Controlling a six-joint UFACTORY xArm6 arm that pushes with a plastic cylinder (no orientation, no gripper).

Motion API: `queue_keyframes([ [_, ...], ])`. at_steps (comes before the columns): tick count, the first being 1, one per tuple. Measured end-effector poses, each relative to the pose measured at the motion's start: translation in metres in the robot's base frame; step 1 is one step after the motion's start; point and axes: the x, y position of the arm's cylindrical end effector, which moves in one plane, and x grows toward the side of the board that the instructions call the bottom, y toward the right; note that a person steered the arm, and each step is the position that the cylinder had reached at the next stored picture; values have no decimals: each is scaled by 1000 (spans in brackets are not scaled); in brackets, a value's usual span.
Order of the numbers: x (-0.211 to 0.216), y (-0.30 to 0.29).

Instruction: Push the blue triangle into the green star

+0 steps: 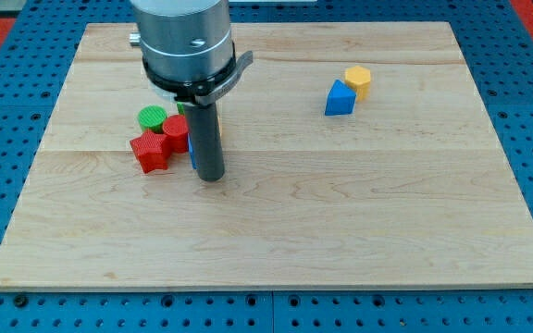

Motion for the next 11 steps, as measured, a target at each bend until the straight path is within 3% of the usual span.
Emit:
queue_keyframes([
  [1, 12, 52],
  [2, -34, 140],
  [3, -96, 185],
  [4, -110, 151],
  [6, -132, 191],
  [7, -161, 122],
  [8, -162, 19],
  [9, -162, -41],
  [11, -181, -22],
])
